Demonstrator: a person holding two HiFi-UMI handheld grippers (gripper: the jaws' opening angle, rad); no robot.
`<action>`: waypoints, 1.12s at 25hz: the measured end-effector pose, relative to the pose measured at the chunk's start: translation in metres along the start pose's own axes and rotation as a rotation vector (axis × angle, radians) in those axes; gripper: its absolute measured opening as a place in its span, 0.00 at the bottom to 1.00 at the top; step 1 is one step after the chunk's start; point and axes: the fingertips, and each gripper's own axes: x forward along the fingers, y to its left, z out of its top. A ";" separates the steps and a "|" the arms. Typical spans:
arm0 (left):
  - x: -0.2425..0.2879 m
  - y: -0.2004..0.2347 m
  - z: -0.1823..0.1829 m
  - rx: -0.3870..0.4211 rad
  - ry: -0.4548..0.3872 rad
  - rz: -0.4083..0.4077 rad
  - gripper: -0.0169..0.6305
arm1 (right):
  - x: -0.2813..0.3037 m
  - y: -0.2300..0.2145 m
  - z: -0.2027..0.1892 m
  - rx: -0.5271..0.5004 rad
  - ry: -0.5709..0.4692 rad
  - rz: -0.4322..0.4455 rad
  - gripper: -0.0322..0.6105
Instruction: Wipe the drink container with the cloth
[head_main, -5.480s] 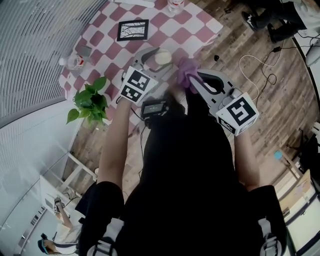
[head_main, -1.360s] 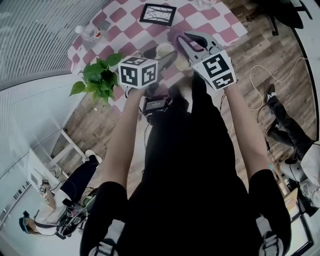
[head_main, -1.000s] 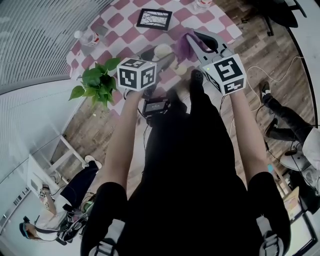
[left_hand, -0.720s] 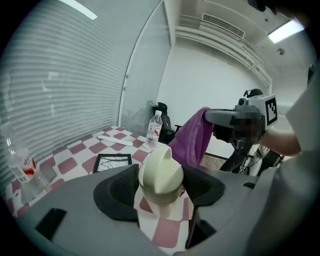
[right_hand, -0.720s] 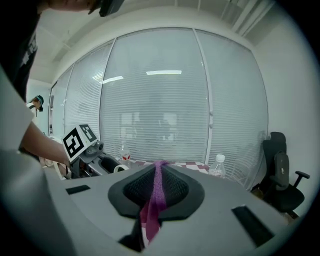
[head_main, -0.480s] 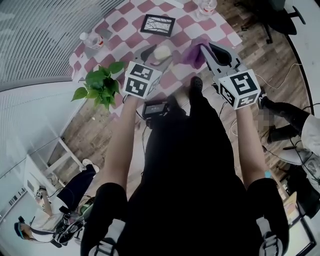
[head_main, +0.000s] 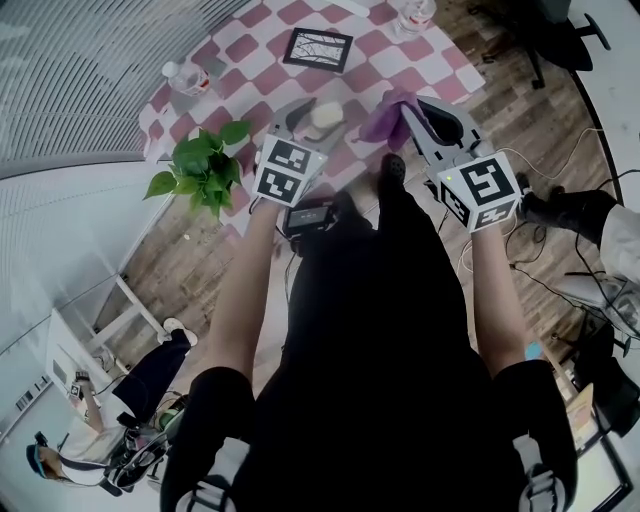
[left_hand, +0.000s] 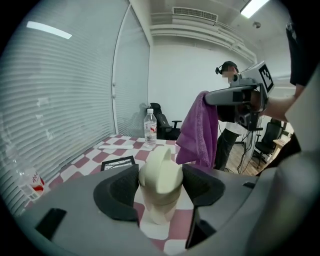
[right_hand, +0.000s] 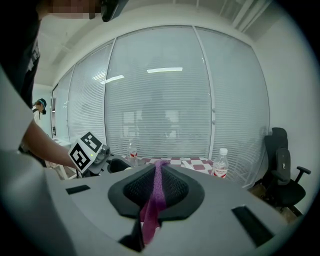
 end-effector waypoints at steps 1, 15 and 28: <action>-0.001 0.000 -0.001 -0.004 -0.001 0.004 0.48 | -0.001 0.000 0.000 0.003 -0.001 -0.002 0.12; -0.013 -0.006 0.003 0.005 -0.043 0.001 0.48 | -0.005 0.002 0.015 0.012 -0.034 -0.013 0.12; -0.064 -0.004 0.017 -0.077 -0.101 0.141 0.47 | -0.028 0.008 0.033 -0.032 -0.092 0.075 0.12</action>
